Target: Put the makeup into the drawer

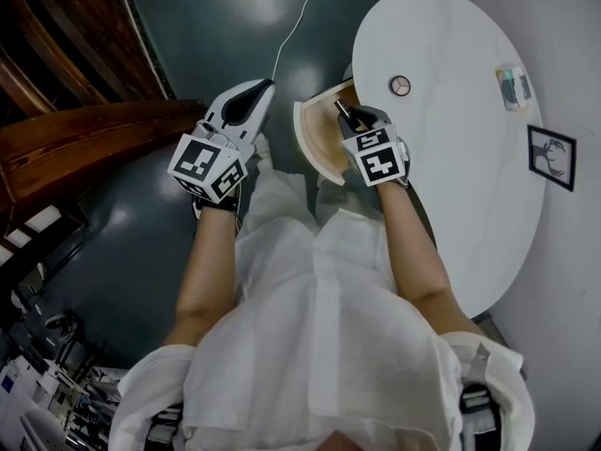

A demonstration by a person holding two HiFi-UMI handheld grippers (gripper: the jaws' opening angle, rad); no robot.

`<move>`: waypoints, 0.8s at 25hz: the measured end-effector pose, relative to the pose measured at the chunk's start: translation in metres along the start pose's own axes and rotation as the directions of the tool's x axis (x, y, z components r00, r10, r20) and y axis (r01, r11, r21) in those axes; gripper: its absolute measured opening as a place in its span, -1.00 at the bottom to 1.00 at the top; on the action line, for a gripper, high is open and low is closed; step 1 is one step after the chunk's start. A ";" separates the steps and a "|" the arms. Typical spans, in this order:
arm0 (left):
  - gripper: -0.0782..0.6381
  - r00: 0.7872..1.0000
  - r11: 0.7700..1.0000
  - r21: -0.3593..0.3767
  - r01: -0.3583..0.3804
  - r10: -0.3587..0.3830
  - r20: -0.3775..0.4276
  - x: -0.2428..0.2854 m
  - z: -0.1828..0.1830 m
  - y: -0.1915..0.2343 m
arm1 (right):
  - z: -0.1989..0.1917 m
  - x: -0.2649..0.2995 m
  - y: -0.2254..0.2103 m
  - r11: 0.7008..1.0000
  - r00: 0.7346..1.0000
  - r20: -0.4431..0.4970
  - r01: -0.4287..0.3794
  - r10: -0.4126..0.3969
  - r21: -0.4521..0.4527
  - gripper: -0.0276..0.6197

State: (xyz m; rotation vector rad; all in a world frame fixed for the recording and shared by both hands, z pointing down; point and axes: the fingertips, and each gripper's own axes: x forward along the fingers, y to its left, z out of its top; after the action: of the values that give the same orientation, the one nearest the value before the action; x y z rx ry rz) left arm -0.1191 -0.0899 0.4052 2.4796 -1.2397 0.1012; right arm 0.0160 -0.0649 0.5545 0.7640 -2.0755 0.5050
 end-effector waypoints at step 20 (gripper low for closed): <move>-0.71 0.991 0.996 -0.016 0.089 -0.090 -0.096 0.013 -0.041 0.026 | -0.066 0.102 0.030 0.998 0.995 -0.096 -0.015 0.021 0.062 -0.63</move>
State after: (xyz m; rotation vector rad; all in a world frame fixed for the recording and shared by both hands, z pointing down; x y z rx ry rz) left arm -0.1278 -0.0996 0.4543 2.4846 -1.0850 0.1870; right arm -0.0127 -0.0381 0.6736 0.7429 -1.9869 0.6061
